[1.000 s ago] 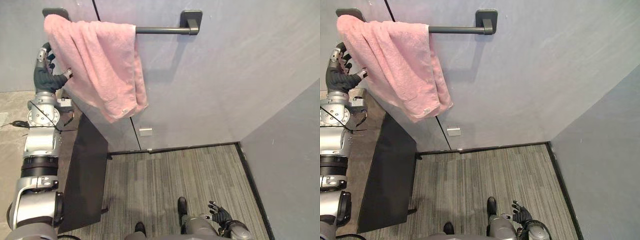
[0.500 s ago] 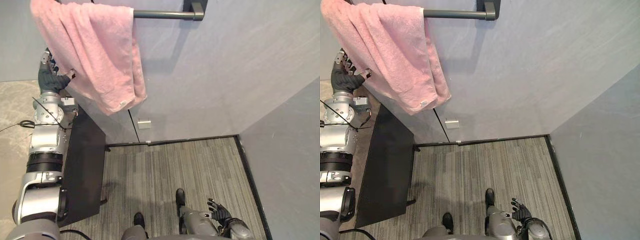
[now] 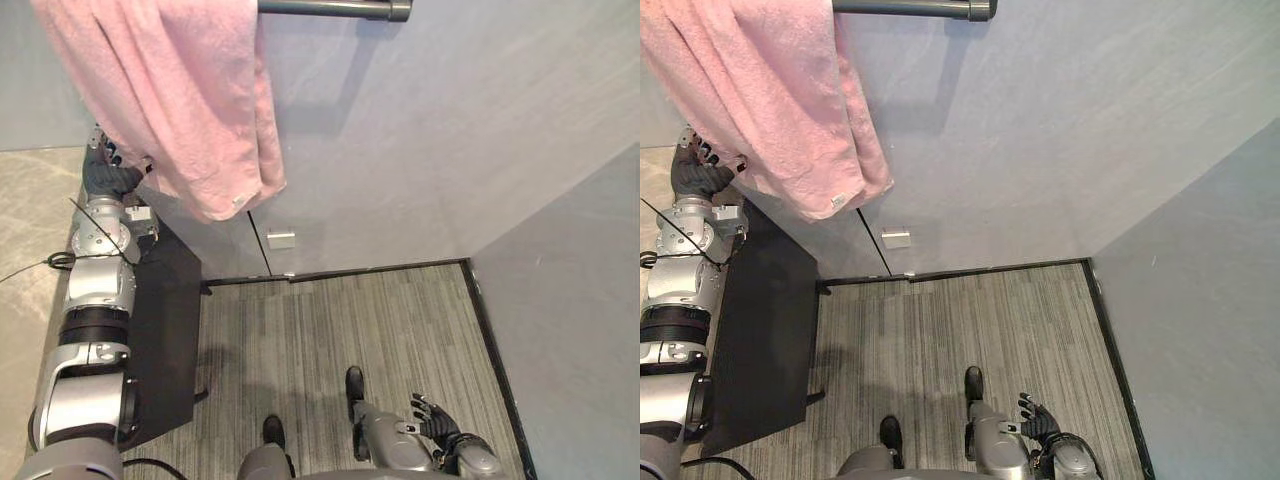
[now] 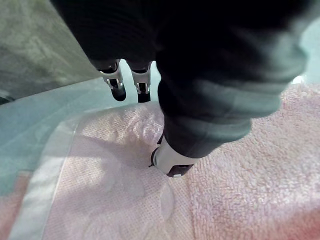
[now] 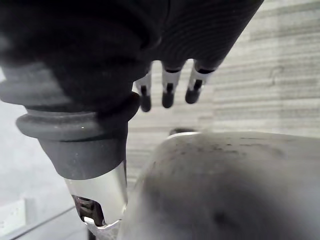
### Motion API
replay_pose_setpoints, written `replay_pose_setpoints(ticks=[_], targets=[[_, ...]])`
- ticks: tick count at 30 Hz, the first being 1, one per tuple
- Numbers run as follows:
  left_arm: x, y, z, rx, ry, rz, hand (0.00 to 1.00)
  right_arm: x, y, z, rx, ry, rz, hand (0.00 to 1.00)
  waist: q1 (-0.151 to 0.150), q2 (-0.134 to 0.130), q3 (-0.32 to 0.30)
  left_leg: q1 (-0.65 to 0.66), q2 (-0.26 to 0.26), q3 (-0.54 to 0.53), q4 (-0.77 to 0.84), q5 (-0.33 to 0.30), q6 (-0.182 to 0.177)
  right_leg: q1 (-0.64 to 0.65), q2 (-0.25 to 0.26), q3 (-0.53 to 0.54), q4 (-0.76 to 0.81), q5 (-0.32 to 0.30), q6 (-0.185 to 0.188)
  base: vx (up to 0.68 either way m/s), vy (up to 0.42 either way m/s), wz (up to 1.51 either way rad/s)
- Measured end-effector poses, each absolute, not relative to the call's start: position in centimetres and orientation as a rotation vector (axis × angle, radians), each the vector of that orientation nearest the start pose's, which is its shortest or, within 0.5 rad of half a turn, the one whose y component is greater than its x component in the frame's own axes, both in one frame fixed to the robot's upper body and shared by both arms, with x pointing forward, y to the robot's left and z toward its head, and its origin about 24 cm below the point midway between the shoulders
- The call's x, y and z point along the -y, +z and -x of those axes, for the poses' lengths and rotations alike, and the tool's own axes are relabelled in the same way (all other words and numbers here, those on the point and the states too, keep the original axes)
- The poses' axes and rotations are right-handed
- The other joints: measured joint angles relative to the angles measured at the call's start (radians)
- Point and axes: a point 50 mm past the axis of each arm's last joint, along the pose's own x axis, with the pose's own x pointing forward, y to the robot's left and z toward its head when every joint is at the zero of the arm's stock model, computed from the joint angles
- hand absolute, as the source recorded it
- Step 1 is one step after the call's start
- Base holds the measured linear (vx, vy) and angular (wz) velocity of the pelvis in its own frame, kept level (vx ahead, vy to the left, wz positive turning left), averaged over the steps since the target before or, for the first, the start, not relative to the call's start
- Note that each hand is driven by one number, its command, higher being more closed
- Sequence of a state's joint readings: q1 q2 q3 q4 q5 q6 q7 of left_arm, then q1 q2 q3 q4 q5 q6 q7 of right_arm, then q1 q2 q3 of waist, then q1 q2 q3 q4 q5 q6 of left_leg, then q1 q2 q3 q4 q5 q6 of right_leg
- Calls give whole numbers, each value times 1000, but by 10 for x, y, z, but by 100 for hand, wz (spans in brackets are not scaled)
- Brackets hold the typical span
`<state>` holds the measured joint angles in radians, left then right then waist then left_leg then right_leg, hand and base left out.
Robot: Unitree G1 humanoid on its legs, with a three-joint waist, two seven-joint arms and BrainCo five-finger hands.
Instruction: Organize washtable
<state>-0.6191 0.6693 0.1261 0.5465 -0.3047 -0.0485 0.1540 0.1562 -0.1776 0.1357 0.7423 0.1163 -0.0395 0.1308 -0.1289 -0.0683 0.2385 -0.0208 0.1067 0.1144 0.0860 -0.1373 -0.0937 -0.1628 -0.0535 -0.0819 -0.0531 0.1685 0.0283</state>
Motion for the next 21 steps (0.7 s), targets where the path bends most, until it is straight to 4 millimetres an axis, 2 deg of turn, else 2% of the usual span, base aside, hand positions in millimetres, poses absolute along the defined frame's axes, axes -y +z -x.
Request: replay_pose_setpoints(ticks=[11, 12, 21], targets=[[-319, 184, -339, 249, 420, -231, 0, 185, -130, -131, -857, 114, 35, 0, -1, -1, 9, -1, 3, 13, -1, 0, 0, -8, 4, 6, 1, 7, 7, -5, -3, -2], [-319, 184, -340, 248, 420, -231, 100, 185, -130, -131, -857, 114, 35, 0, 0, -1, 9, -2, 3, 16, 0, 0, 0, -9, 4, 7, 1, 8, 7, -27, -10, -11], [-310, 186, -344, 247, 385, -259, 100, 185, -129, -133, -849, 118, 38, 0, -3, -1, 10, -3, 1, 18, 2, 0, 0, -13, 3, 14, 1, 21, 8, -31, -7, -2]])
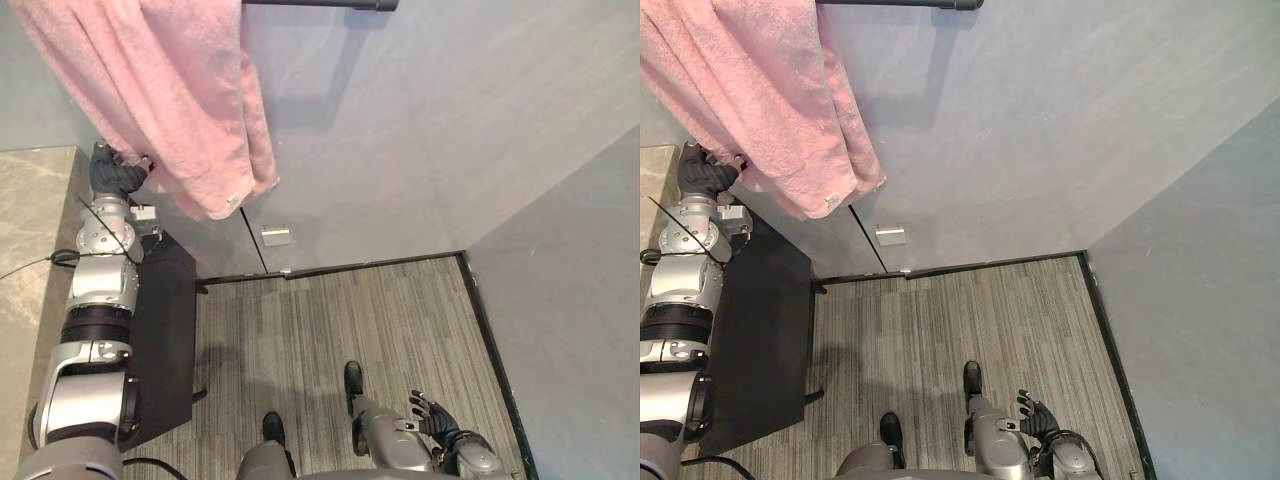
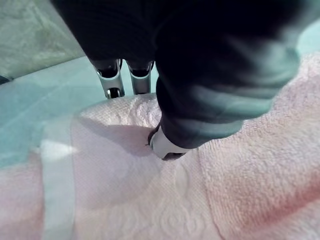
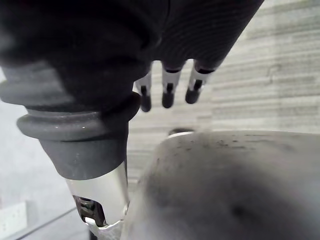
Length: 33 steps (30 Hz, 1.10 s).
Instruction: Organize washtable
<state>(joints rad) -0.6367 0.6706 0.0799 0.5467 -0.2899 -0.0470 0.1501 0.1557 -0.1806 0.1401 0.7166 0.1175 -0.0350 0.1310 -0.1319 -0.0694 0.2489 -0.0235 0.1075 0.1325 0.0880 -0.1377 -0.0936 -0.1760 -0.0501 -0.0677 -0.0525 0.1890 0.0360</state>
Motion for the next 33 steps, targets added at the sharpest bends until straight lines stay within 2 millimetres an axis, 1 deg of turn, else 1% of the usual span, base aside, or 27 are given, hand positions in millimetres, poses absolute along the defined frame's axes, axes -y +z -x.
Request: replay_pose_setpoints(ticks=[2, 3, 4, 5, 6, 8, 9, 11, 12, 13, 14, 15, 17, 18, 19, 20, 22, 23, 24, 25, 26, 27, 28, 29, 30, 31, 33], targets=[[-309, 187, -345, 248, 371, -261, 100, 185, -122, -141, -811, 141, 59, 0, -7, 2, 1, -8, 1, -6, -2, -8, 0, -4, 0, 7, -1, 0, -1, -46, -9, 8], [-309, 187, -345, 249, 366, -263, 100, 188, -109, -154, -737, 156, 78, 0, -18, 4, 2, -16, 2, -13, -5, -9, 0, -8, 0, 8, -3, 4, 1, -27, -2, 11], [-309, 187, -345, 250, 365, -263, 100, 189, -101, -161, -698, 159, 83, 0, -19, 4, 2, -17, 2, -14, -7, -8, 0, -10, 1, 9, -3, 4, 1, -21, -12, 4], [-308, 188, -346, 252, 361, -266, 100, 193, -85, -175, -614, 165, 92, 0, -17, 4, 2, -19, 4, -13, -8, -7, -2, -15, 5, 12, -3, 8, 1, -12, -17, -6], [-307, 189, -347, 255, 359, -267, 100, 195, -76, -182, -573, 170, 99, 0, -17, 5, 3, -21, 6, -12, -8, -6, -3, -18, 7, 14, -3, 11, 2, -13, -24, -9], [-304, 192, -349, 262, 346, -275, 100, 200, -34, -217, -388, 212, 142, 0, -18, 6, 3, -23, 14, -10, -5, 1, -8, -20, 15, 17, -5, 20, 7, -10, -18, -5], [-302, 192, -349, 261, 337, -281, 100, 201, -24, -224, -345, 227, 160, 0, -17, 6, 2, -23, 15, -10, -3, 3, -6, -20, 15, 17, -5, 20, 7, 0, 0, 0], [-299, 193, -351, 263, 325, -285, 100, 201, 22, -254, -175, 294, 239, 0, -16, 11, 2, -24, 14, -10, 0, 6, -9, -19, 15, 17, -8, 30, 5, 0, 0, 0], [-299, 193, -351, 263, 324, -285, 100, 200, 32, -260, -139, 311, 260, 0, -16, 14, 3, -24, 15, -10, 1, 7, -10, -19, 17, 17, -12, 41, 6, 0, 0, 0], [-298, 193, -351, 263, 323, -285, 100, 198, 52, -271, -71, 338, 299, 0, -15, 20, 4, -29, 16, -10, 3, 7, -10, -18, 17, 18, -24, 58, 18, -40, 44, -1], [-299, 193, -351, 263, 324, -279, 100, 194, 70, -279, -14, 371, 329, 0, -13, 25, 6, -35, 15, -12, 10, 7, -10, -18, 16, 19, -30, 74, 15, -44, 51, 0], [-299, 193, -351, 261, 324, -278, 100, 192, 78, -282, 10, 392, 347, 0, -12, 27, 5, -37, 16, -13, 15, 7, -10, -15, 16, 18, -38, 85, 19, -45, 59, 1], [-298, 191, -352, 254, 320, -282, 100, 180, 106, -293, 100, 466, 418, 0, -4, 36, 5, -38, 16, -19, 23, 7, -9, -8, 17, 17, -44, 109, 19, -53, 60, 5], [-296, 190, -352, 251, 314, -286, 100, 179, 112, -296, 117, 476, 435, 0, 1, 40, 5, -38, 17, -22, 26, 7, -9, -6, 17, 18, -44, 114, 21, -64, 62, 7], [-295, 187, -353, 244, 308, -285, 100, 177, 123, -304, 145, 490, 482, 0, 9, 52, 4, -38, 19, -24, 28, 6, -8, -5, 18, 18, -44, 129, 19, -88, 83, 6], [-295, 183, -352, 232, 308, -285, 100, 175, 138, -316, 179, 486, 531, 0, 11, 69, 4, -38, 21, -28, 25, 7, 1, -5, 21, 18, -45, 149, 19, -96, 89, 7], [-295, 177, -351, 217, 306, -280, 100, 176, 153, -331, 210, 451, 567, 0, 17, 93, 3, -38, 26, -36, 18, 9, 9, -5, 25, 18, -45, 174, 16, -70, 75, 9], [-291, 174, -352, 213, 299, -269, 100, 180, 159, -340, 210, 415, 588, 0, 30, 106, 3, -37, 30, -39, 15, 10, 9, -6, 30, 19, -45, 189, 17, -60, 86, 10], [-287, 171, -353, 208, 290, -255, 100, 186, 166, -356, 187, 356, 637, 0, 47, 116, -3, -39, 29, -45, 15, 16, 16, -5, 29, 21, -45, 192, 17, -60, 95, 9], [-287, 170, -353, 207, 288, -253, 100, 189, 169, -362, 180, 335, 660, 0, 53, 118, -4, -40, 29, -48, 14, 19, 16, -6, 29, 21, -45, 192, 17, -48, 81, 8], [-286, 169, -353, 206, 285, -250, 100, 194, 176, -371, 168, 294, 705, 0, 67, 123, -6, -42, 29, -50, 11, 26, 12, -8, 29, 24, -45, 192, 17, -34, 63, 7], [-285, 169, -353, 205, 282, -249, 100, 198, 185, -380, 164, 252, 720, 0, 74, 127, -9, -44, 29, -53, 0, 37, 7, -13, 29, 28, -45, 192, 17, -19, 37, 5], [-285, 169, -354, 206, 281, -249, 100, 198, 190, -385, 166, 224, 724, 0, 77, 129, -10, -44, 29, -53, -8, 43, 2, -17, 29, 32, -45, 192, 17, -11, 32, 2], [-283, 169, -354, 208, 274, -243, 100, 199, 199, -394, 163, 173, 725, 0, 85, 131, -10, -44, 28, -52, -21, 55, 1, -23, 29, 41, -45, 192, 17, 0, 0, 0], [-277, 170, -357, 213, 258, -226, 100, 198, 206, -403, 147, 125, 708, 0, 92, 133, -10, -44, 29, -52, -25, 64, -6, -26, 30, 43, -45, 192, 17, -10, 30, -1], [-273, 169, -359, 215, 248, -214, 100, 192, 210, -411, 133, 89, 677, 0, 93, 135, -10, -44, 31, -53, -30, 71, -10, -27, 32, 44, -45, 192, 17, 0, 0, 0], [-268, 169, -363, 214, 241, -194, 100, 181, 217, -417, 137, 66, 618, 0, 94, 136, -10, -45, 32, -55, -37, 79, -13, -30, 33, 45, -45, 191, 17, -11, 7, 2]])
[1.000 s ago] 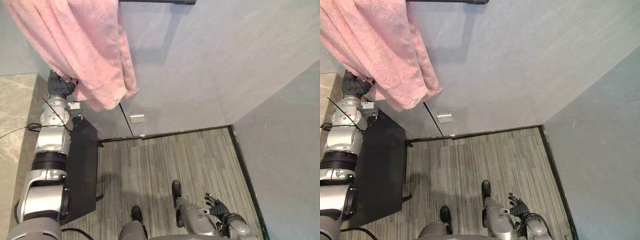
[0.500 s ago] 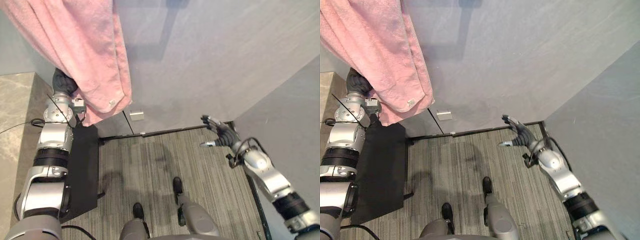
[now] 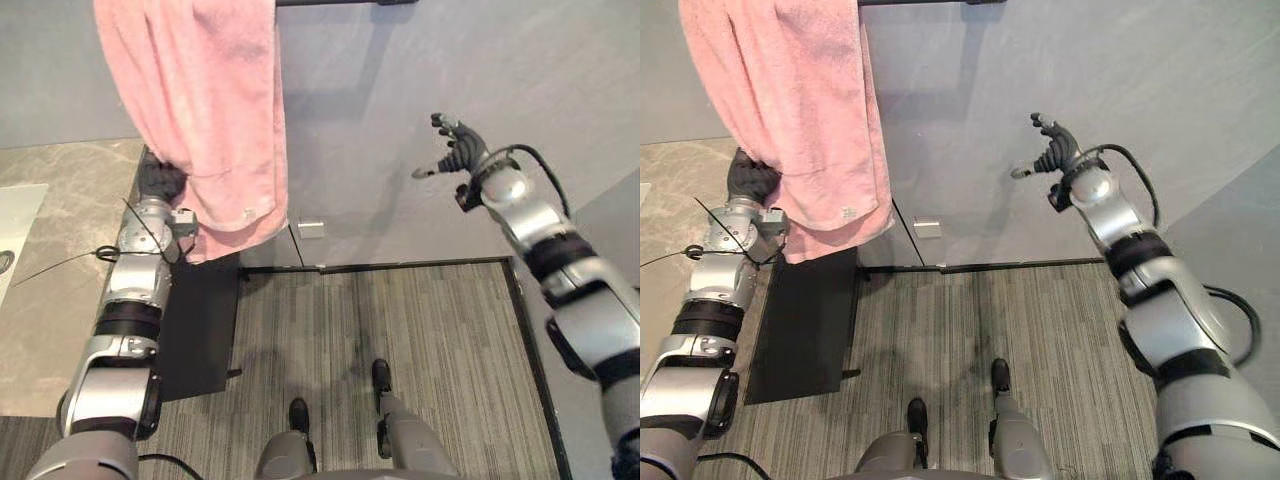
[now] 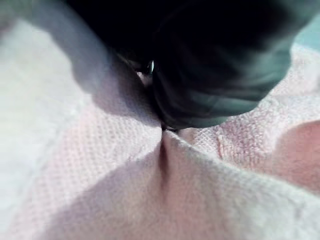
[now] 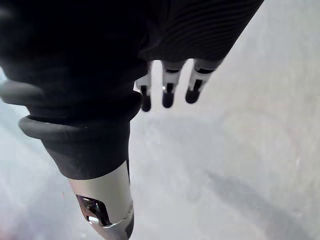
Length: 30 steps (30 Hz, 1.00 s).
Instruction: Organize washtable
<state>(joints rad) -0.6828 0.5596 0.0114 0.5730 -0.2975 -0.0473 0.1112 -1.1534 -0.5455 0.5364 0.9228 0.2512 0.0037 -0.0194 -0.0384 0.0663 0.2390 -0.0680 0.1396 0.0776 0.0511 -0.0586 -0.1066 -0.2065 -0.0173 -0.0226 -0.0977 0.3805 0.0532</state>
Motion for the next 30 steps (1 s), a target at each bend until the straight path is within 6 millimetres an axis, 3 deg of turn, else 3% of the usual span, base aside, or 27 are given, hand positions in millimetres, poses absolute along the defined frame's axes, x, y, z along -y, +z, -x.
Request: replay_pose_setpoints(ticks=[3, 4, 5, 7, 9, 14, 25, 30], targets=[[-263, 173, -374, 197, 243, -166, 100, 151, 229, -426, 143, 67, 522, 0, 0, -1, -1, -7, -6, -3, 0, 5, -12, 1, -6, 2, 0, -31, -16, -36, 16, 9], [-262, 172, -376, 186, 245, -158, 100, 139, 233, -427, 151, 83, 499, 0, -2, -15, -8, -7, -26, -6, 0, 8, -18, 12, -26, 2, 1, -109, -17, -18, -11, 22], [-261, 171, -377, 182, 246, -152, 100, 132, 236, -428, 156, 90, 486, 0, -2, -19, -11, -7, -34, -10, 3, 10, -21, 14, -38, 8, 1, -149, -28, 11, -40, 23], [-258, 166, -380, 158, 248, -135, 100, 111, 242, -428, 172, 117, 450, 0, 0, 9, -17, -14, -18, -24, 0, 20, -38, 10, -21, -8, 6, -156, -17, 6, -82, 13], [-256, 172, -384, 165, 248, -129, 100, 94, 247, -427, 183, 149, 410, 0, 1, 6, -17, -16, 1, -24, 1, 22, -43, 11, -3, -17, 6, -160, -22, 0, -80, 6], [-243, 183, -393, 183, 227, -98, 100, 50, 282, -418, 283, 220, 382, 0, -1, -8, -16, -19, 19, -21, 4, 18, -53, 11, 15, -29, 5, -156, -30, 23, 6, -1], [-240, 197, -396, 224, 254, -40, 100, -1, 296, -401, 344, 360, 371, 0, 1, -66, 4, -10, 19, -17, 0, 13, -50, 11, 19, -10, 4, -149, -36, 16, 54, -4], [-228, 195, -398, 233, 249, 10, 100, -10, 304, -397, 359, 382, 351, 0, 4, -70, 10, -22, 20, -39, -1, 13, -50, 11, 15, -29, 2, -149, -35, -9, 48, 11]])
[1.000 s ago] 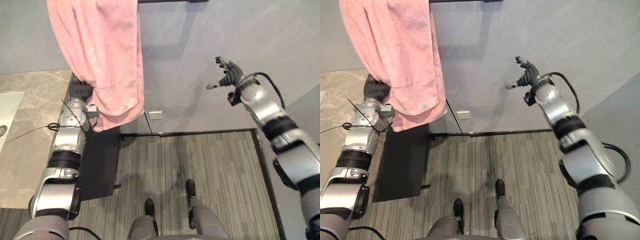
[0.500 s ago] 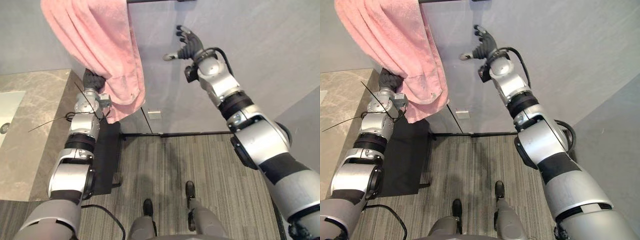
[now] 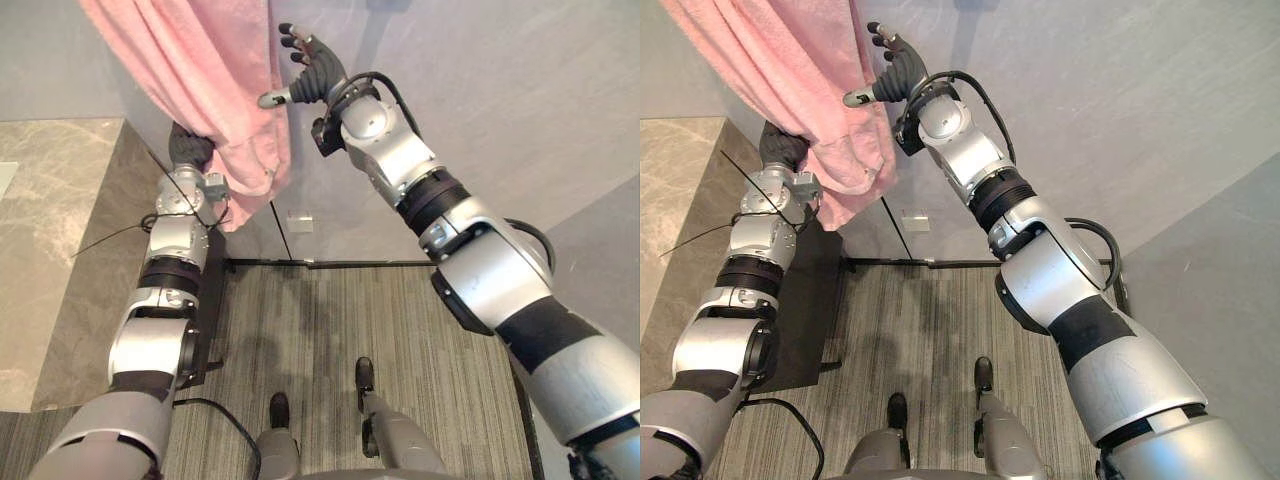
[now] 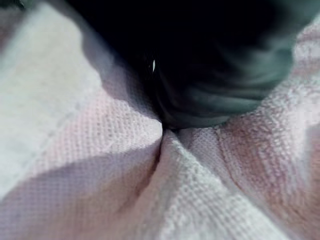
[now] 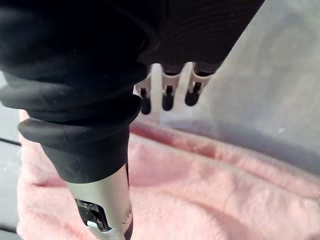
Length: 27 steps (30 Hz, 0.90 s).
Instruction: Organize washtable
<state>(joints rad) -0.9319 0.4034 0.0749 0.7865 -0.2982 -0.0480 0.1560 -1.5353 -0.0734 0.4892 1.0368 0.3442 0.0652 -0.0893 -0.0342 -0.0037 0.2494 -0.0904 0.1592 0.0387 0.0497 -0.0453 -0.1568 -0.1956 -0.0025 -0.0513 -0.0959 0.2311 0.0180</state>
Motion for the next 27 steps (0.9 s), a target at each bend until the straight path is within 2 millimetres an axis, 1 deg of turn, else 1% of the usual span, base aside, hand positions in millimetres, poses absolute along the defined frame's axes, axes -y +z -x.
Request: replay_pose_setpoints(ticks=[1, 3, 4, 5, 8, 9, 12, 14, 16, 18, 23, 27], targets=[[-228, 197, -398, 240, 247, 10, 100, -9, 307, -397, 366, 375, 353, 0, -1, -1, 5, -2, 0, -8, -3, 1, 0, 0, 0, -5, 0, 0, 0, -3, 53, 15], [-226, 202, -397, 261, 239, 9, 100, -5, 312, -399, 369, 357, 358, 0, 7, 1, 17, -2, 0, -8, -6, 1, -1, 0, 0, -6, 0, 0, 0, -4, 55, 6], [-224, 205, -396, 278, 231, 8, 100, -2, 314, -400, 363, 344, 351, 0, 19, 1, 24, -1, 0, -8, -10, 2, -2, 0, 0, -6, 0, 0, 0, 2, 48, 3], [-223, 207, -395, 292, 224, 6, 100, 0, 314, -402, 357, 337, 339, 0, 21, 0, 26, -1, 0, -9, -13, 3, -3, 0, 1, -7, 0, 0, 0, 7, 48, 3], [-221, 206, -387, 327, 208, -3, 100, 6, 316, -403, 351, 322, 298, 0, 24, 2, 28, 0, 2, -10, -17, 3, -3, 0, 1, -5, 0, 0, 0, 22, 51, 2], [-221, 206, -385, 332, 205, -4, 100, 7, 317, -404, 351, 316, 288, 100, 24, 2, 29, 0, 4, -10, -17, 3, -3, 0, 1, -5, 0, 0, 0, 26, 48, 1], [-219, 205, -377, 362, 189, -13, 100, 16, 321, -406, 348, 283, 240, 100, 34, 5, 30, 2, 8, -10, -21, 3, -3, 0, 3, -2, 0, 3, 5, 21, 44, 0], [-216, 205, -372, 382, 172, -23, 100, 22, 323, -407, 348, 269, 231, 100, 49, 19, 38, 10, 15, -10, -29, 3, -3, 0, 10, 6, 0, 18, 26, 7, 62, -7], [-215, 204, -369, 394, 163, -27, 100, 25, 325, -408, 347, 249, 189, 100, 52, 23, 41, 12, 15, -10, -35, 3, -2, 0, 10, 14, 0, 19, 26, -4, 58, -1], [-216, 202, -365, 398, 164, -32, 100, 25, 327, -407, 351, 245, 176, 100, 51, 23, 41, 13, 15, -10, -35, 3, -2, 0, 10, 23, 0, 19, 26, -4, 38, 0], [-217, 201, -365, 396, 167, -32, 100, 32, 333, -408, 357, 201, 102, 100, 50, 24, 40, 15, 14, -7, -33, 3, -2, 0, 10, 28, 2, 19, 25, -8, 18, -2], [-217, 200, -364, 395, 168, -31, 100, 36, 335, -409, 358, 190, 95, 100, 49, 28, 39, 17, 14, -5, -31, 3, -2, 0, 10, 30, 2, 20, 25, -5, 7, -1]])
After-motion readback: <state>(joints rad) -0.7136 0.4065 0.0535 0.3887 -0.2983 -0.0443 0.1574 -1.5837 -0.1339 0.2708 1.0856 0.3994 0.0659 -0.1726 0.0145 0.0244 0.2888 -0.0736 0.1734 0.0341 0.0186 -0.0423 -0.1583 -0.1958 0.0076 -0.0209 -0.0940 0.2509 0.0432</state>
